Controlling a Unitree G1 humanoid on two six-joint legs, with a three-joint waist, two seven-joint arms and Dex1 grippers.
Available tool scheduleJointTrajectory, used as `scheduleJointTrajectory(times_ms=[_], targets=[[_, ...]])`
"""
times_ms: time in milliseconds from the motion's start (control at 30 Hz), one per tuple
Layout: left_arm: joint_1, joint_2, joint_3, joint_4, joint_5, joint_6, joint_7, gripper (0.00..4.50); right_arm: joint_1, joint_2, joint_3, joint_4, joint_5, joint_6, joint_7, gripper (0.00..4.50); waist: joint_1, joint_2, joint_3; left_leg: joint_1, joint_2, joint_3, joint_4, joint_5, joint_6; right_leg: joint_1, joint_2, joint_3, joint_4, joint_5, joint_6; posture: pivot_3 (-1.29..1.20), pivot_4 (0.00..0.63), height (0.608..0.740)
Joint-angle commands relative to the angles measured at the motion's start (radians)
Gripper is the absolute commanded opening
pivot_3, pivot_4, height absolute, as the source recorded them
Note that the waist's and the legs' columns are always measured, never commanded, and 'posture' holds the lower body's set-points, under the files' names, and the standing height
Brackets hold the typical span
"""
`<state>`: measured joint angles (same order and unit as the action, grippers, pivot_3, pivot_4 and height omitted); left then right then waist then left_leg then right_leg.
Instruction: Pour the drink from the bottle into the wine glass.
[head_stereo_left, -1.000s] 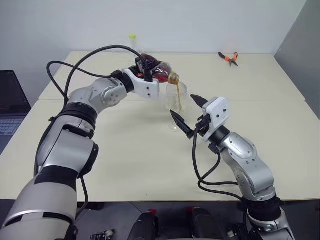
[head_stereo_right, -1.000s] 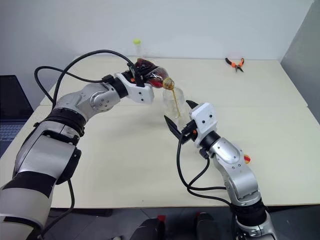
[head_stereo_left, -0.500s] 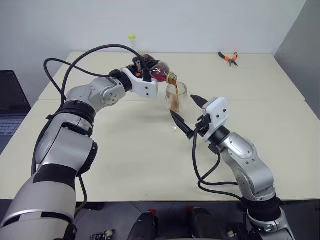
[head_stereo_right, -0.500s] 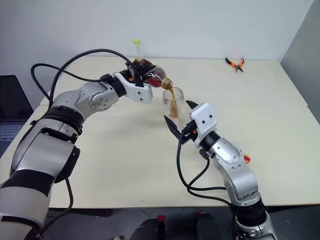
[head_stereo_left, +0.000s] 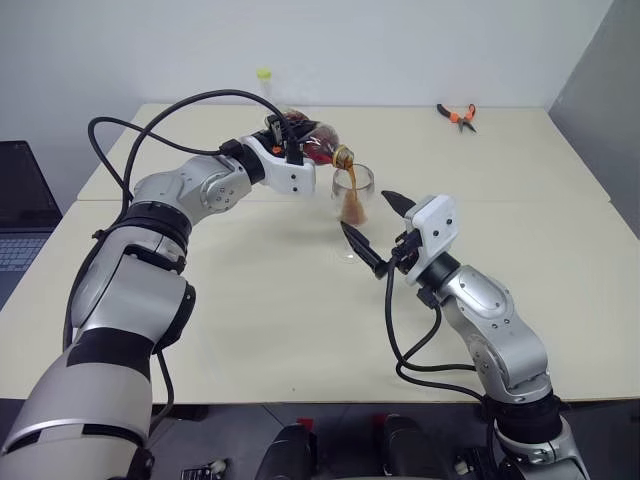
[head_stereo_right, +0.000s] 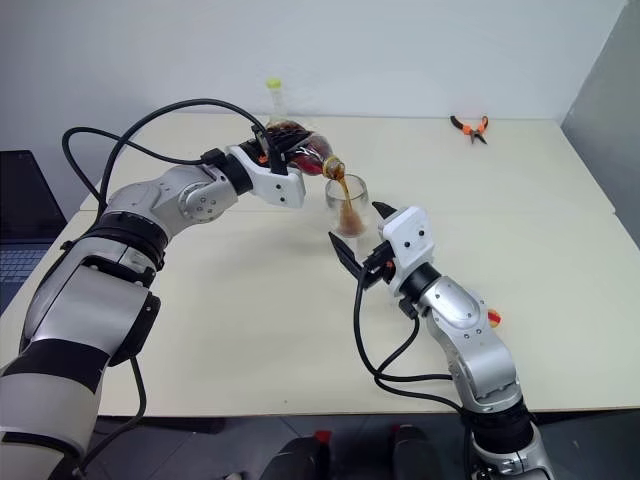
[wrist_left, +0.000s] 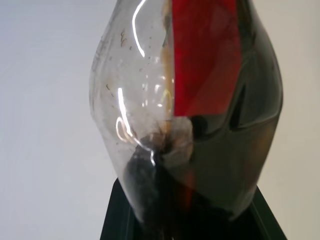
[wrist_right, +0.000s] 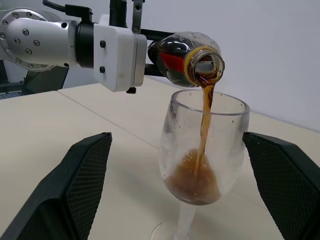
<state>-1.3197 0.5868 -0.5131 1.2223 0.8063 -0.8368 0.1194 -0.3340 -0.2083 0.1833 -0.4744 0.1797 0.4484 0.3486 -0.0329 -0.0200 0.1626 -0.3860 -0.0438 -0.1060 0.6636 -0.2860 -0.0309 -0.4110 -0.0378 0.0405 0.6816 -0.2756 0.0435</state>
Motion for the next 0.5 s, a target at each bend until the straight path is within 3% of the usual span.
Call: scheduleJointTrajectory(times_ms=[33, 500], targets=[[-0.054, 0.019, 0.007, -0.01, -0.007, 0.0, 0.026, 0.69, -0.004, 0.005, -0.002, -0.025, 0.007, -0.009, 0.004, 4.5, 0.0, 0.0, 0.0, 0.0, 0.0, 0.0, 0.0, 0.0, 0.0, 0.0, 0.0, 0.0, 0.0, 0.0, 0.0, 0.0, 0.15, 0.74], [-0.061, 0.025, 0.004, -0.002, -0.002, 0.008, 0.029, 0.68, 0.0, 0.004, -0.001, -0.025, 0.008, -0.008, 0.005, 4.5, 0.0, 0.0, 0.0, 0.0, 0.0, 0.0, 0.0, 0.0, 0.0, 0.0, 0.0, 0.0, 0.0, 0.0, 0.0, 0.0, 0.15, 0.74]])
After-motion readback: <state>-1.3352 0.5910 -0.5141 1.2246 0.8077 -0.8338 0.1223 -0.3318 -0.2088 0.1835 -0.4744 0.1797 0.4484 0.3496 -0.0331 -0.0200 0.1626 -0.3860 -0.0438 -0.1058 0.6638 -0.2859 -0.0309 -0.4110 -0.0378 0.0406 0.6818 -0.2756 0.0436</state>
